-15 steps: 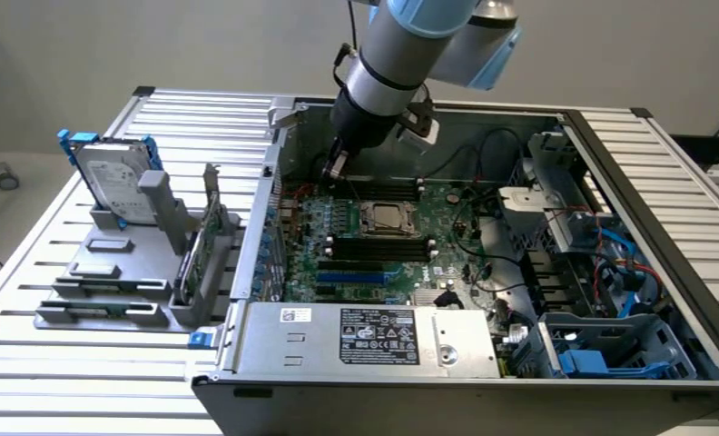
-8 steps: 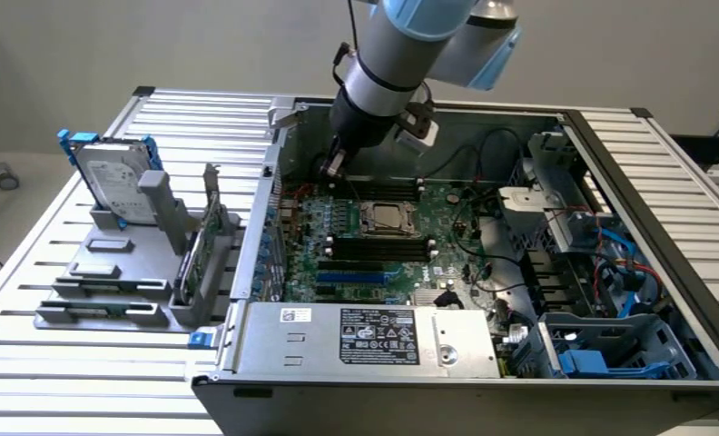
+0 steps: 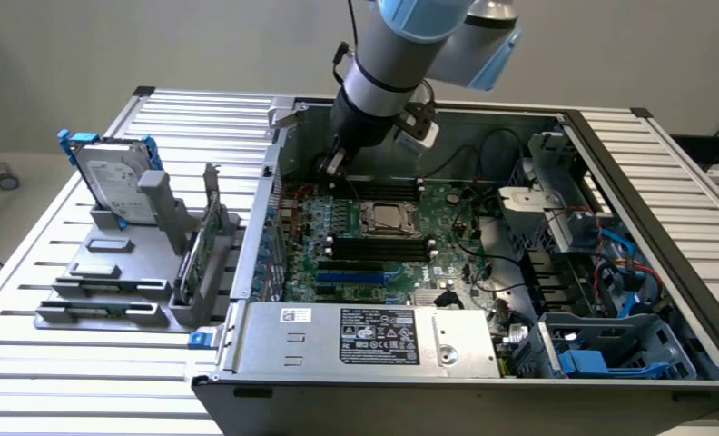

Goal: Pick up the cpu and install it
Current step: 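Install the first cpu locking lever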

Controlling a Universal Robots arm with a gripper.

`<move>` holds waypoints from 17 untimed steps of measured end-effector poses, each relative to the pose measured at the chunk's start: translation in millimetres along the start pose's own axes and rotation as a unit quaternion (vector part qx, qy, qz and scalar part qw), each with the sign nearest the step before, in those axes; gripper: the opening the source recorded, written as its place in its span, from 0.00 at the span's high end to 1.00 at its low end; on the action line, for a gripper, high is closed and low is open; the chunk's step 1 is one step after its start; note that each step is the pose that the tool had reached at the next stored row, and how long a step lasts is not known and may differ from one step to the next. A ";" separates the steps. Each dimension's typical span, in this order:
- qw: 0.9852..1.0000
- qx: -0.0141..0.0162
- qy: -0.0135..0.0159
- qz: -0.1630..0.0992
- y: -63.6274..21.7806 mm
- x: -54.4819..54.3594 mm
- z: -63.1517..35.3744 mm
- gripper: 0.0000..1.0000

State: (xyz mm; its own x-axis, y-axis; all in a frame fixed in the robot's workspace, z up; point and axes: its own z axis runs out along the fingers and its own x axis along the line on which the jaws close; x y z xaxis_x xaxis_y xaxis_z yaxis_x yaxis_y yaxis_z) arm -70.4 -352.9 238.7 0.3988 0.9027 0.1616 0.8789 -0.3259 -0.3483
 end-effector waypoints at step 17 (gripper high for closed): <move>0.999 -0.020 0.025 0.032 -9.3 -2.4 2.9 0.89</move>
State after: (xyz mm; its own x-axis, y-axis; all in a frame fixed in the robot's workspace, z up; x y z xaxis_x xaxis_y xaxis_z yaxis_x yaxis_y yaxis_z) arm -80.3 -351.2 238.9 0.4669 0.8644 0.1863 0.8603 -0.3953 -0.3219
